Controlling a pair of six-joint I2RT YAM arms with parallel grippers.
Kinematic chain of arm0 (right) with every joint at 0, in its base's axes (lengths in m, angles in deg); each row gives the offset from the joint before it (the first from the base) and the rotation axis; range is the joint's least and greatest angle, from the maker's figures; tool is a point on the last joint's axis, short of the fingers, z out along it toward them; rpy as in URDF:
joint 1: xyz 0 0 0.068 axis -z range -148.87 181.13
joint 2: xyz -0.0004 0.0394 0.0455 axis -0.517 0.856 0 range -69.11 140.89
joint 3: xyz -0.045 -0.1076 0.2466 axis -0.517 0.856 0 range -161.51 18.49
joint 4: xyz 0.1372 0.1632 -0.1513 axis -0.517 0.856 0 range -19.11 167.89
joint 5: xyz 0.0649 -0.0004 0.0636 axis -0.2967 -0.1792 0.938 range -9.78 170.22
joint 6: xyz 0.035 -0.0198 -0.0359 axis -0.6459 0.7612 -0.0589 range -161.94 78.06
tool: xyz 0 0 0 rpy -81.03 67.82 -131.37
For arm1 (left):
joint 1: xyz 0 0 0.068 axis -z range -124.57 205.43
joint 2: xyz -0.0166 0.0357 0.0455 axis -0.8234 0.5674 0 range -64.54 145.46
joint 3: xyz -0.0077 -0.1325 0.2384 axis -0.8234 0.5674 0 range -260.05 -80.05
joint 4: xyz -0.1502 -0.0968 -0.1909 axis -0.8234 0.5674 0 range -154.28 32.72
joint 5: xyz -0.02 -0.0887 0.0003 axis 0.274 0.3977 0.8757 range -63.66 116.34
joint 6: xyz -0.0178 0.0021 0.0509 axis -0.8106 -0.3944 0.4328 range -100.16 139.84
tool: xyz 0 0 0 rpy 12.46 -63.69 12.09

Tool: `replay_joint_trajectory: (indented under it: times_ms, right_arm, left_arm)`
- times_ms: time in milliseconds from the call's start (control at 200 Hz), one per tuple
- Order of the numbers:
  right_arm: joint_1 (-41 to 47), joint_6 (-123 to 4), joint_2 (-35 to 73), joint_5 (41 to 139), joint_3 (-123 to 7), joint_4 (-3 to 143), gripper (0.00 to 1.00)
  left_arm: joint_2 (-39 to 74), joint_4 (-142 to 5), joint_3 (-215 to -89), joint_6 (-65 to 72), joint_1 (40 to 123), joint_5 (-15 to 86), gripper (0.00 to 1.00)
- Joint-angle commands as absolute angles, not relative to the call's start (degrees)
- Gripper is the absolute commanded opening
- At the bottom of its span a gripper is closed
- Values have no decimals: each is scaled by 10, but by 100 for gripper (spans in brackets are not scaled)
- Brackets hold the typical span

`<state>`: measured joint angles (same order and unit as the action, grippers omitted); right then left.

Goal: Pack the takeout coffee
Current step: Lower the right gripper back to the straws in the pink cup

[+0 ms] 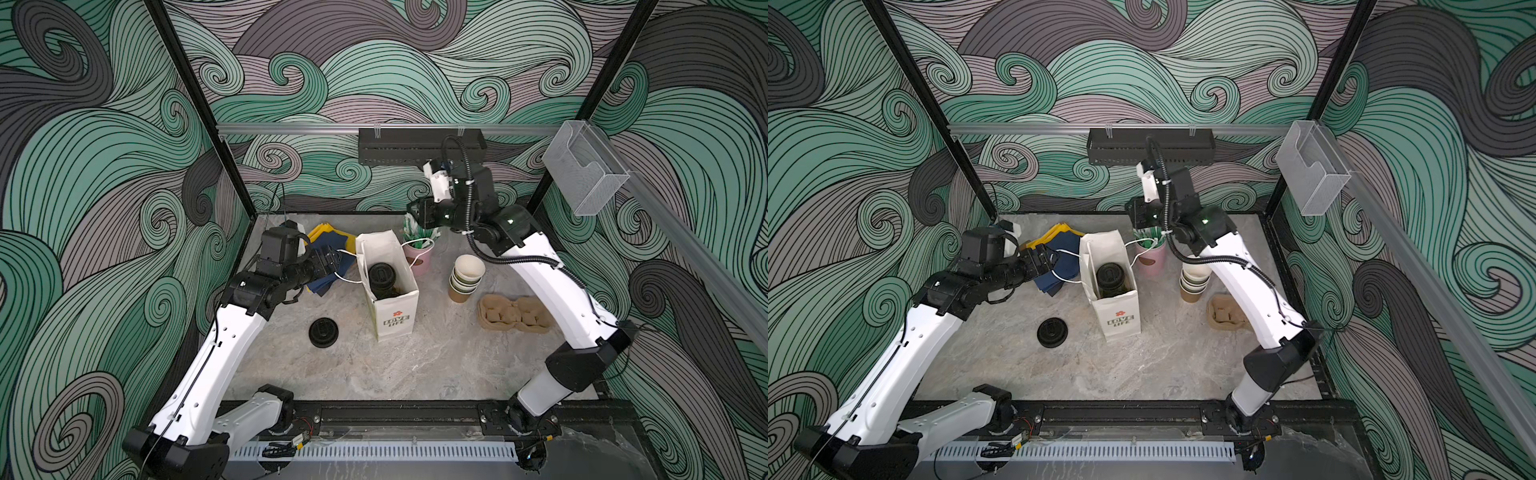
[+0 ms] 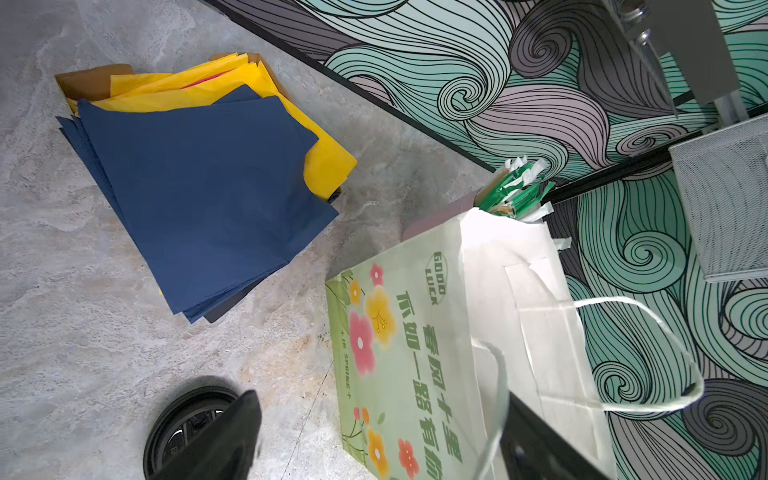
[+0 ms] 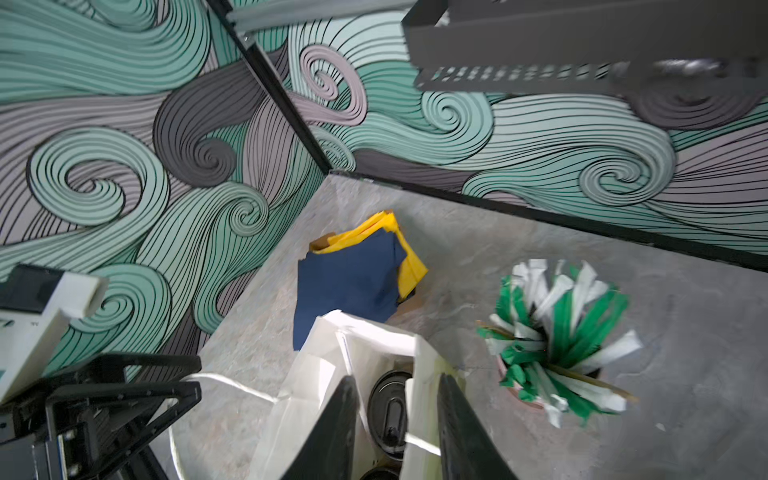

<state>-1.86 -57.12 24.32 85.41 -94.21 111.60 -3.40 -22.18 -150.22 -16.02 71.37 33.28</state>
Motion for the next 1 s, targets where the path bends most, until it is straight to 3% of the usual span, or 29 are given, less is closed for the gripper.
replay_joint_trajectory:
  times_ms: [0,245,540,995]
  right_arm:
    - [-24,-566,254,860,-949,1153,32]
    - [36,-662,281,721,-948,1209,36]
    - [97,-668,382,773,-963,1221,37]
    - [109,-547,552,793,-1150,1274,32]
  left_arm:
    - [-31,-217,-1525,-135,707,341,90]
    - [-19,-236,-1532,-127,708,347,90]
    - [3,-267,-1539,-128,706,343,89]
    - [18,-284,-1548,-142,705,320,88]
